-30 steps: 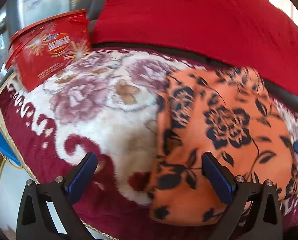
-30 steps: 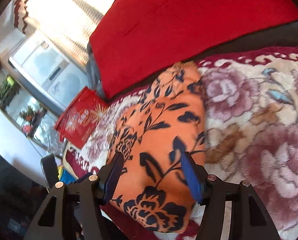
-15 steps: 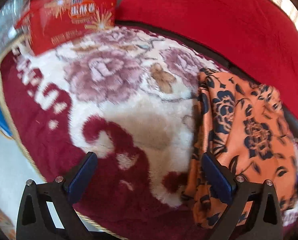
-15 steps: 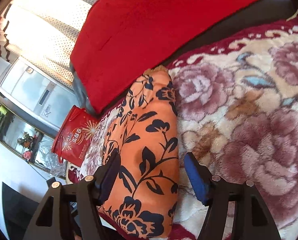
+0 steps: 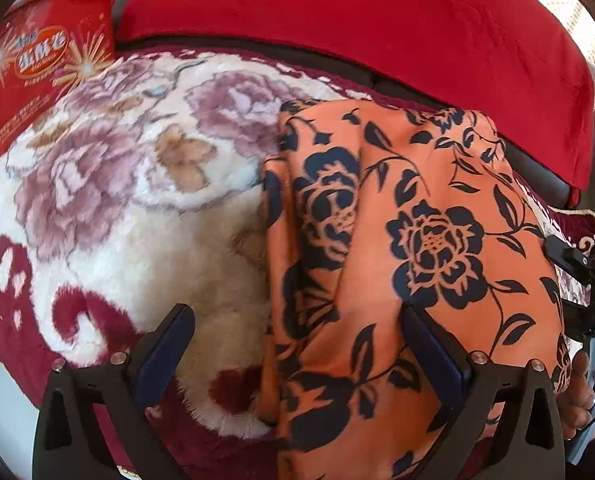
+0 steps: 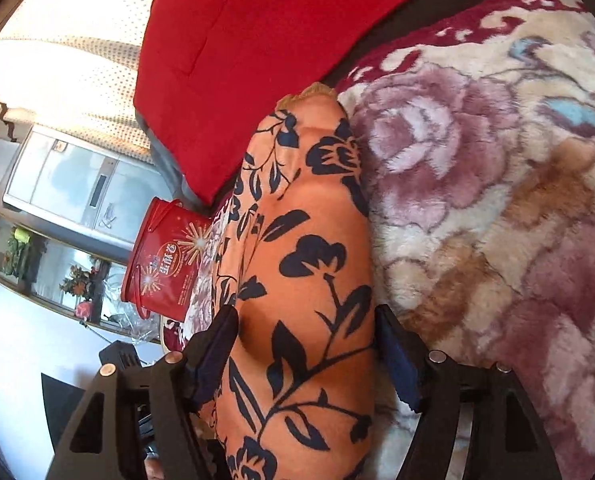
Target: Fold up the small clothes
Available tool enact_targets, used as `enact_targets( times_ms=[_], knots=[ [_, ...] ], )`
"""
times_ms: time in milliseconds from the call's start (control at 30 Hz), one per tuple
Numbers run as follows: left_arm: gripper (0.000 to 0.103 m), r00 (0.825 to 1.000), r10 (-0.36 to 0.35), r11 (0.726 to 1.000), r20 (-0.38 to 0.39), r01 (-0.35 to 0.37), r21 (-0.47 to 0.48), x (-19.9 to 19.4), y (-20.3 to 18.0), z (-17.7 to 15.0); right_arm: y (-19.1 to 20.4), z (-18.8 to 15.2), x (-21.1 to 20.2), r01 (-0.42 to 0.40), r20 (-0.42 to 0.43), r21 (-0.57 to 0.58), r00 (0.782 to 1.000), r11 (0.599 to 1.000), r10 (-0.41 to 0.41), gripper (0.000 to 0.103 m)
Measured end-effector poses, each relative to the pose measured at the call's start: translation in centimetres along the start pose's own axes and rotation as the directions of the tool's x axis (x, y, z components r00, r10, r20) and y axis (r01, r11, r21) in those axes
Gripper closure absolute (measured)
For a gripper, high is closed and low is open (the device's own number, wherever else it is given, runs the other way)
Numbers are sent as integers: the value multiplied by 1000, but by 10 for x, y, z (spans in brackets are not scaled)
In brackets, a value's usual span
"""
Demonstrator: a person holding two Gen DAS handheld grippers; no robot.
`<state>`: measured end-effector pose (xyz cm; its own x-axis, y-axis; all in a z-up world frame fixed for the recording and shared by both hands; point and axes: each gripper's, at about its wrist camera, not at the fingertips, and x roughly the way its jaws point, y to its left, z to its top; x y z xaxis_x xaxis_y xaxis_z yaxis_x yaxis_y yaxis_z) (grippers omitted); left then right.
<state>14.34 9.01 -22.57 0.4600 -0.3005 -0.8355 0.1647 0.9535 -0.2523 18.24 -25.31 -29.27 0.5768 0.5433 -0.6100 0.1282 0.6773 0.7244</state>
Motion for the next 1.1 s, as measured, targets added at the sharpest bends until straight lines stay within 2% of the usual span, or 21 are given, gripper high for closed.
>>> enact_targets(
  times_ms=[167, 300, 667, 1100],
  knots=[
    [0, 999, 34, 999, 18, -34, 35, 1, -9, 0, 2, 4, 8, -12, 9, -15, 1000, 1000, 12, 30],
    [0, 999, 32, 999, 15, -32, 29, 3, -8, 2, 6, 4, 13, -2, 5, -45, 1000, 999, 2, 30],
    [0, 1000, 18, 1000, 9, -18, 22, 5, -7, 4, 4, 7, 18, -24, -16, -39, 1000, 999, 23, 25],
    [0, 1000, 17, 1000, 10, -17, 21, 6, -6, 4, -1, 12, 15, -42, -49, -39, 998, 998, 40, 25]
  ],
)
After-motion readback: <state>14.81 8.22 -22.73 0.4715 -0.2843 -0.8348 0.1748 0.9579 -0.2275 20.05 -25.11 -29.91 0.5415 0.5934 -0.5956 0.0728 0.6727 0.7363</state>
